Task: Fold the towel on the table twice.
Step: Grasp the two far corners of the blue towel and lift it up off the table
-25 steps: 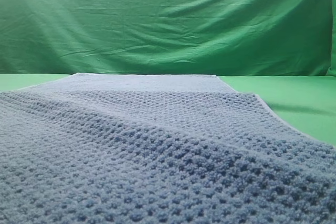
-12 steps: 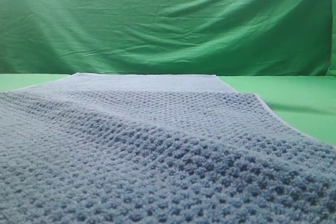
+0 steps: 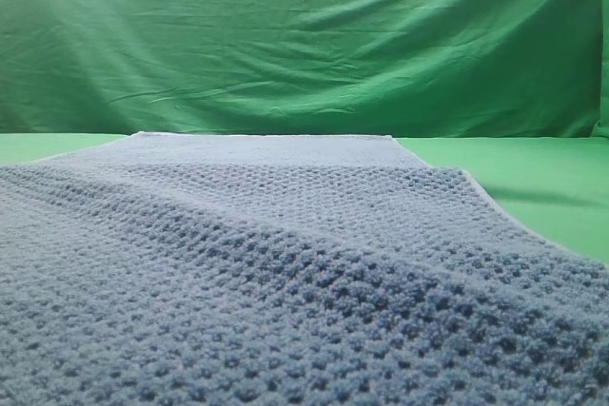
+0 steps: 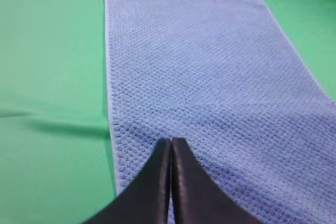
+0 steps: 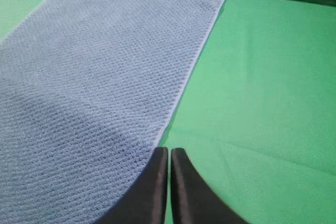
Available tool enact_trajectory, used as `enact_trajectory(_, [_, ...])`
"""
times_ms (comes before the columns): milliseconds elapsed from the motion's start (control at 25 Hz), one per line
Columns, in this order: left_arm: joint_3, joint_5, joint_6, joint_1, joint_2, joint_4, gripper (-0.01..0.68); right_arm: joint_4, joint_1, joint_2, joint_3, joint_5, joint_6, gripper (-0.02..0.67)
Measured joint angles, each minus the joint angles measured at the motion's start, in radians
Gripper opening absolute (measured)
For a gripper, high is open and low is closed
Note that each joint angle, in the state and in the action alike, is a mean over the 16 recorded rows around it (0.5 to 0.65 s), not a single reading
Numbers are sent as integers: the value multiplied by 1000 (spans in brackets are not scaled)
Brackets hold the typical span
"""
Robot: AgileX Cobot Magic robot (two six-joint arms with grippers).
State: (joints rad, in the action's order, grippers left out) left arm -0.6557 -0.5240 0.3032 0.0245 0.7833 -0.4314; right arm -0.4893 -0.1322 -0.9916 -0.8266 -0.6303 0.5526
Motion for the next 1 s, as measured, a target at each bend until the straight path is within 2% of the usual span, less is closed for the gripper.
enact_trajectory(240, [-176, -114, -8, 0, 272, 70, 0, 59, -8, -182, -105, -66, -53, 0])
enact_trajectory(520, [-347, -201, -22, 0, 563, 144, 0, 163, -65, -391, -209, -102, -152, 0])
enact_trajectory(1000, [-460, -143, 8, 0, 889, 197, 0, 270, -167, -749, -414, -116, -308, 3])
